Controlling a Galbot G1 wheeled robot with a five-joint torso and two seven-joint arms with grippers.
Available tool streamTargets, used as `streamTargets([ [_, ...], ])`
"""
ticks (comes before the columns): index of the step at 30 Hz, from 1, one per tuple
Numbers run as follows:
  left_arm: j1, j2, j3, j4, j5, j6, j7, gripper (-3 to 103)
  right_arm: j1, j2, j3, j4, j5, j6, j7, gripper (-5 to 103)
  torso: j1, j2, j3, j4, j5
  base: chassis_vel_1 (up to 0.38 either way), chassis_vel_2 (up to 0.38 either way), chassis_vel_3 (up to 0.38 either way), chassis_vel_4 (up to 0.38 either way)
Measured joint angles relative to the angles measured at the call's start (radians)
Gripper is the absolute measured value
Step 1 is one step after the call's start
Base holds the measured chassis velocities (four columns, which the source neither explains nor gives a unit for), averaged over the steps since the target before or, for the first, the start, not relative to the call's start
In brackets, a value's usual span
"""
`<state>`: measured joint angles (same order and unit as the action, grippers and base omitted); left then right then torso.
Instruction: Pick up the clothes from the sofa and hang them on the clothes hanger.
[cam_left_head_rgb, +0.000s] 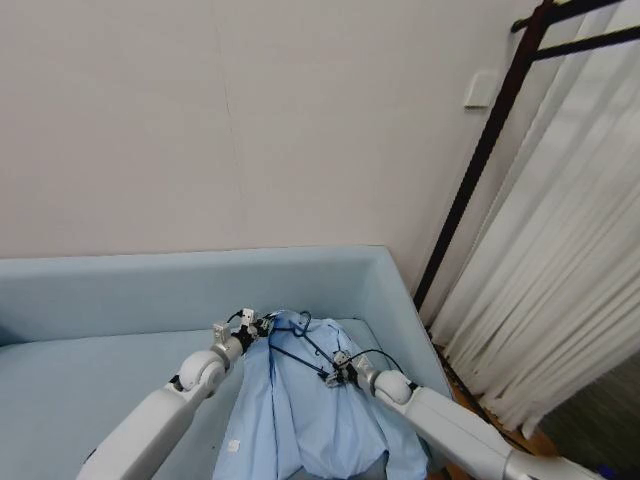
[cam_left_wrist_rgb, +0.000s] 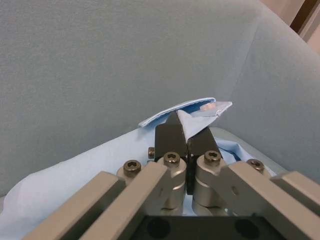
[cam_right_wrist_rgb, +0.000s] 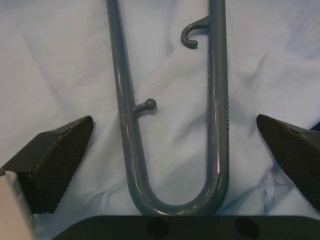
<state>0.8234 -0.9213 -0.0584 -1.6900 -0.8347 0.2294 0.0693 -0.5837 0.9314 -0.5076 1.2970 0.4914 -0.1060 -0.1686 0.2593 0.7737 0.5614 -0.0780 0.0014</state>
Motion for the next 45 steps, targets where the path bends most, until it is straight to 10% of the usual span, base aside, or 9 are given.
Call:
streamTargets([
  [26,0.016,-0.013,0.01,0.046,0.047,0.005,-0.005,-2,0.129,0.11,0.018,-0.218,-0.031,0.038,-0.011,100,0.0,0.0,0.0,0.0003,0.0,0.0,0.0,0.0,0.0],
  [36,-0.016,-0.112,0.07,0.145,0.118,-0.001,-0.048,36,0.069,0.063,0.029,-0.116,-0.003,0.027,-0.006,100,0.0,0.0,0.0,-0.0003,0.0,0.0,0.0,0.0,0.0],
  [45,0.118,-0.072,0.006,0.029,0.176,-0.018,-0.048,64,-0.001,-0.036,0.073,0.045,0.062,0.015,0.009,100,0.0,0.0,0.0,0.001,0.0003,0.0,0.0,0.0,0.0],
])
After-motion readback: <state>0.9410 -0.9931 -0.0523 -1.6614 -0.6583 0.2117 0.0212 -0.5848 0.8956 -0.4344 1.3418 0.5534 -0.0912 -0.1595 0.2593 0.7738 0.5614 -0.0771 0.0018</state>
